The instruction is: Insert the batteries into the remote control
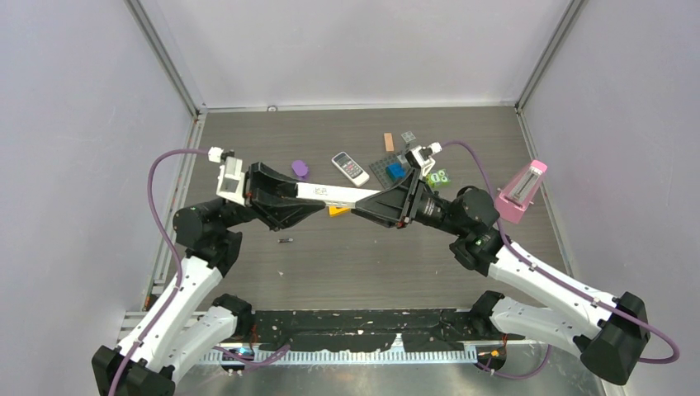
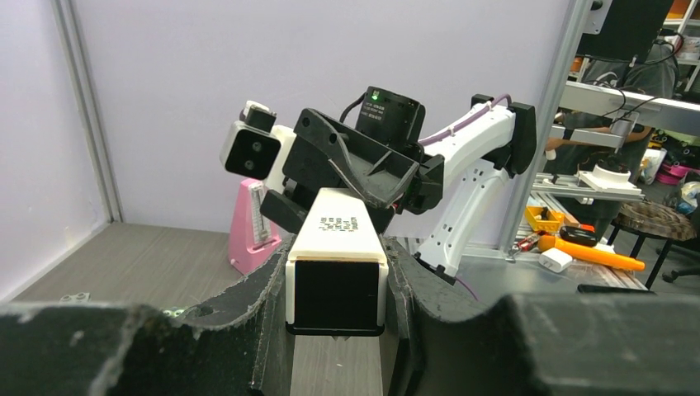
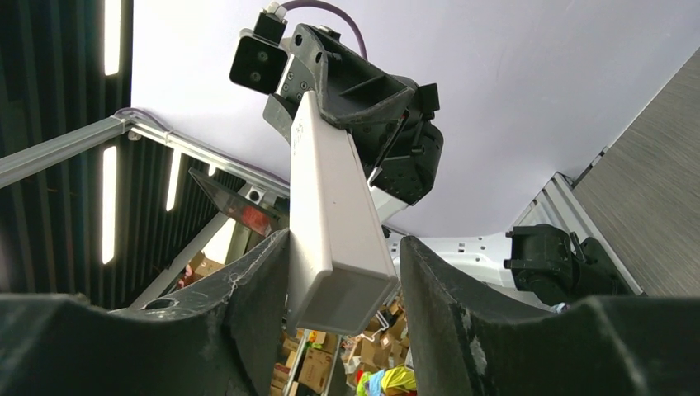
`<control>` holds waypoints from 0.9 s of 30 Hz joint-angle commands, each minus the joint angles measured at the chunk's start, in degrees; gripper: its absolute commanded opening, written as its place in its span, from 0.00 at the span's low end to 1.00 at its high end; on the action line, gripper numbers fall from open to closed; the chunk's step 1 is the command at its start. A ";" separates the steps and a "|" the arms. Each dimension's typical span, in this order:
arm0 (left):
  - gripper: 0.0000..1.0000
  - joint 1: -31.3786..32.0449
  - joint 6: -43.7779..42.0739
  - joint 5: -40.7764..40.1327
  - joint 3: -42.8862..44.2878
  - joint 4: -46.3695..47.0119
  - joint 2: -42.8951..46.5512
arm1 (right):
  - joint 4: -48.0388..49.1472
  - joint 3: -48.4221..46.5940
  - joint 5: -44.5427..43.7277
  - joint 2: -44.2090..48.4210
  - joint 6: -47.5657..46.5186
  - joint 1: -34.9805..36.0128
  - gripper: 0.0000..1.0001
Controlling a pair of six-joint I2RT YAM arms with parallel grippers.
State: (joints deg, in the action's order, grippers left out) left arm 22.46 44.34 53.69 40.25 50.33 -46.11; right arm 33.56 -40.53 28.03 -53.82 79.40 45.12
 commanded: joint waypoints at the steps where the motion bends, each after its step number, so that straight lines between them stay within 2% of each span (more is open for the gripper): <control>1: 0.00 -0.31 -1.27 -1.08 0.09 1.10 1.14 | 2.66 -0.28 0.79 0.95 -1.27 -0.60 0.55; 3: 0.00 -0.31 -1.31 -0.82 0.01 0.94 1.25 | 2.72 -0.37 0.75 0.82 -1.12 -0.75 0.55; 8: 0.00 -0.49 -1.81 0.88 0.10 0.16 0.98 | 2.53 -0.02 0.36 1.45 -1.09 -1.95 0.65; 12: 0.00 -1.06 -2.38 1.76 0.02 -1.26 1.33 | -0.76 0.15 0.36 2.44 -1.82 -3.31 0.68; 20: 0.00 -1.45 -5.13 2.04 0.27 -5.69 2.39 | -8.72 1.73 0.22 6.32 -4.89 -6.08 0.66; 27: 0.00 -1.54 -11.60 4.15 1.31 -14.57 3.62 | -17.67 -0.28 0.40 8.34 -9.29 -6.97 0.62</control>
State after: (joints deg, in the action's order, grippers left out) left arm 21.23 37.93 56.16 39.99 40.40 -43.75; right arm 20.73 -38.41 28.38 -47.00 73.91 38.68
